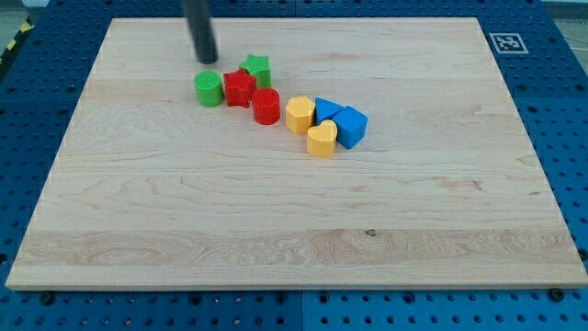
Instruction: Push red star into the red circle
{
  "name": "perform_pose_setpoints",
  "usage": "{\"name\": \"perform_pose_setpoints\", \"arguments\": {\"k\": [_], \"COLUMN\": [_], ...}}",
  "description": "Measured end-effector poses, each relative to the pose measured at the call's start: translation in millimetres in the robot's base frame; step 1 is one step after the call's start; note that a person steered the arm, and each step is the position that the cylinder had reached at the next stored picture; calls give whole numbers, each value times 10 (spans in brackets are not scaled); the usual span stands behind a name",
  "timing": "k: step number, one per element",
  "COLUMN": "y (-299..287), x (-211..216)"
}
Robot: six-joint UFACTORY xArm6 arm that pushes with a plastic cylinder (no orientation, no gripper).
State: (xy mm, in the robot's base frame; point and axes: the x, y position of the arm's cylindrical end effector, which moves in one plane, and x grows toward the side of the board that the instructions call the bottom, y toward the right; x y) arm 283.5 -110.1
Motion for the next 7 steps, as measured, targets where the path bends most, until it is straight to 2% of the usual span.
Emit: {"name": "perform_pose_setpoints", "arguments": {"k": [1, 2, 7], "y": [242, 187, 186], "x": [136, 386, 606]}}
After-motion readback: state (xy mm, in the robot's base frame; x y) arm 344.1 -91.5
